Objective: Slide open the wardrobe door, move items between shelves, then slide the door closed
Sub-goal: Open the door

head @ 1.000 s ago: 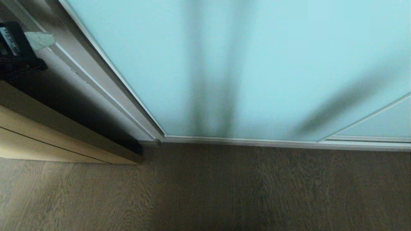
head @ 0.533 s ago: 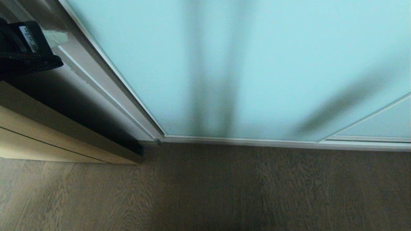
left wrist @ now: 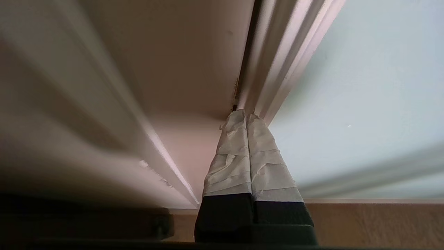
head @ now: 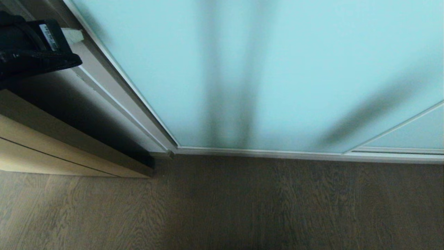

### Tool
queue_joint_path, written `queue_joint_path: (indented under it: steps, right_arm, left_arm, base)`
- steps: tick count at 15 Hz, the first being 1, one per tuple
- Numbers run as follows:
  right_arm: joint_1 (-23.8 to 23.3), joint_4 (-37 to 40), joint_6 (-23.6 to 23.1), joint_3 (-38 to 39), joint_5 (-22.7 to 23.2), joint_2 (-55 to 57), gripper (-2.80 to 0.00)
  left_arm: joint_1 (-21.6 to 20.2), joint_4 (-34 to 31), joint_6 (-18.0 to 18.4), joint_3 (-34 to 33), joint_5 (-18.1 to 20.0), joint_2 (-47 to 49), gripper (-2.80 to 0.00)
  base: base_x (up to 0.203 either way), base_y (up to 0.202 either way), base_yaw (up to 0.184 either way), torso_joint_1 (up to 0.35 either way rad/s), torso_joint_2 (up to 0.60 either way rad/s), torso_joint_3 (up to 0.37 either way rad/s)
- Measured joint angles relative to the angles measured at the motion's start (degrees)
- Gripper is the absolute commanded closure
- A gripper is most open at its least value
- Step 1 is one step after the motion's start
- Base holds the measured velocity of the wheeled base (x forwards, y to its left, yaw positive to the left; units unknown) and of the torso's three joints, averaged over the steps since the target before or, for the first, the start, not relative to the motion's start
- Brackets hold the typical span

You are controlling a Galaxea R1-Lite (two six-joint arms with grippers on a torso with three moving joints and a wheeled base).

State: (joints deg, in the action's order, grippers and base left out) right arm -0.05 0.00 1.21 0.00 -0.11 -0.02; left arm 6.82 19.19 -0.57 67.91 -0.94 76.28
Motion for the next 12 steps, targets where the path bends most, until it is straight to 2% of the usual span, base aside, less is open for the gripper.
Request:
queue_joint_path:
  steps: [12]
  right_arm:
    - [0.0,0.02,-0.02,0.0,0.01,0.0,0.0]
  left_arm:
    - [3.94,0.55,0.46,3.66,-1.83,4.72,0.0]
  base:
    - [0.0,0.0,0.0,0.0,0.0,0.0]
